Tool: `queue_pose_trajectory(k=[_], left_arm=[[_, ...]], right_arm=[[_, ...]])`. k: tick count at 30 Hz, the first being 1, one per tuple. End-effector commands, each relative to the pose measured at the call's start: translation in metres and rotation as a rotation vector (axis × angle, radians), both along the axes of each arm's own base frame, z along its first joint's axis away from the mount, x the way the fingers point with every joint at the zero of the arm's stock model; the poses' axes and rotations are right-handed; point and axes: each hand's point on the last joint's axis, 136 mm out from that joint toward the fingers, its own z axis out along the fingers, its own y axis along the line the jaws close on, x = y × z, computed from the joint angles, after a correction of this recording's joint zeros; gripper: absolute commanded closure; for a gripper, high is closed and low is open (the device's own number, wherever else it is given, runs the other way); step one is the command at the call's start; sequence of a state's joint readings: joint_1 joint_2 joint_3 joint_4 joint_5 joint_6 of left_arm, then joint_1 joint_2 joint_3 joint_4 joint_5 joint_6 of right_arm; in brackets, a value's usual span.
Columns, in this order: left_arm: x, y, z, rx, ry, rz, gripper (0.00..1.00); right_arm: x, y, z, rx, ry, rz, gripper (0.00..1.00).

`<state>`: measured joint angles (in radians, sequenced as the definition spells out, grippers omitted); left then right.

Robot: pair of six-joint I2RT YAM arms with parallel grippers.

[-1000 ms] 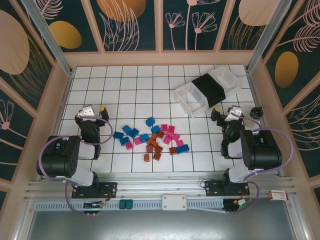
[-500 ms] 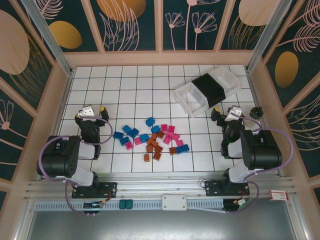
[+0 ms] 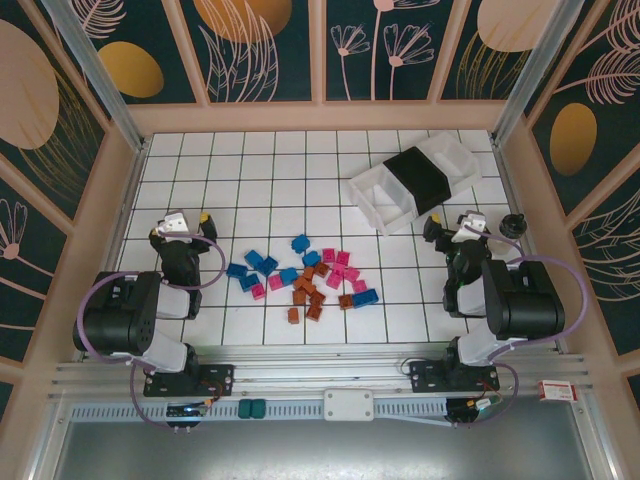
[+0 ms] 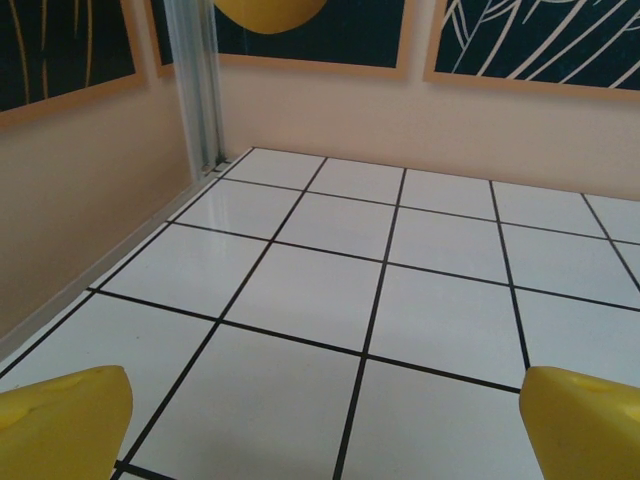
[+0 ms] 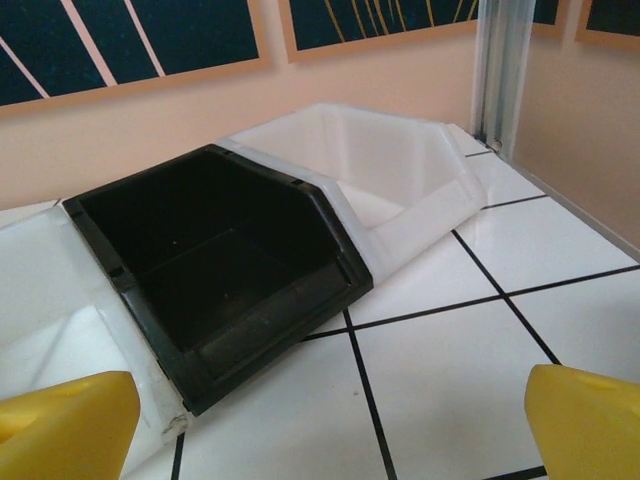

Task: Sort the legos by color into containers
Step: Move the container to the top-center of the table.

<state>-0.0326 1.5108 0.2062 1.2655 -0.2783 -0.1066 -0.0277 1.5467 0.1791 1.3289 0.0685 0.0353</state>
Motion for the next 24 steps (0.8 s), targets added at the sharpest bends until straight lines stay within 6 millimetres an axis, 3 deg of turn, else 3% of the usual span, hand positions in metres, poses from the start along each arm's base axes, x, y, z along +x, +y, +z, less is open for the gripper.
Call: queue_pose_trajectory(k=[1,5,10,13,15,17,18,19,20,21,22,23,24], left_arm=[[-0.002,0.008,0.026,-0.01,-0.079,0.039,0.01],[-0.005,0.014,0.043,-0.022,-0.075,0.076,0.01],[-0.015,0.012,0.092,-0.091,-0.206,0.067,0.01],[-0.027,0.018,0.121,-0.17,-0.33,0.098,0.01],[-0.037,0.034,0.132,-0.299,-0.422,0.188,0.01],[-0.051,0.059,0.124,-0.528,-0.497,0.353,0.01],[-0.057,0.067,0.11,-0.69,-0.511,0.432,0.01],[-0.068,0.076,0.083,-0.869,-0.49,0.559,0.01],[-0.074,0.078,0.074,-0.941,-0.491,0.602,0.01],[-0.073,0.074,0.082,-0.926,-0.506,0.551,0.01],[-0.068,0.066,0.095,-0.889,-0.505,0.465,0.01],[-0.063,0.06,0.102,-0.877,-0.483,0.42,0.01],[-0.059,0.056,0.107,-0.875,-0.46,0.4,0.01]], right_arm=[[0.001,0.003,0.027,-0.011,-0.065,0.011,0.01],[0.006,0.012,0.037,-0.044,-0.033,0.006,0.01],[0.021,0.026,0.07,-0.029,-0.038,-0.018,0.01],[0.042,0.015,0.086,-0.052,0.011,-0.199,0.01],[0.064,0.005,0.086,-0.043,0.085,-0.323,0.01],[0.089,0.012,0.071,0.034,0.201,-0.319,0.01],[0.095,0.018,0.06,0.082,0.279,-0.304,0.01],[0.098,0.02,0.045,0.115,0.382,-0.318,0.01],[0.107,0.025,0.038,0.146,0.446,-0.298,0.01],[0.114,0.033,0.032,0.151,0.487,-0.243,0.01],[0.122,0.042,0.025,0.166,0.502,-0.186,0.16],[0.128,0.053,0.021,0.176,0.502,-0.102,0.39],[0.13,0.064,0.017,0.199,0.501,-0.005,0.52]])
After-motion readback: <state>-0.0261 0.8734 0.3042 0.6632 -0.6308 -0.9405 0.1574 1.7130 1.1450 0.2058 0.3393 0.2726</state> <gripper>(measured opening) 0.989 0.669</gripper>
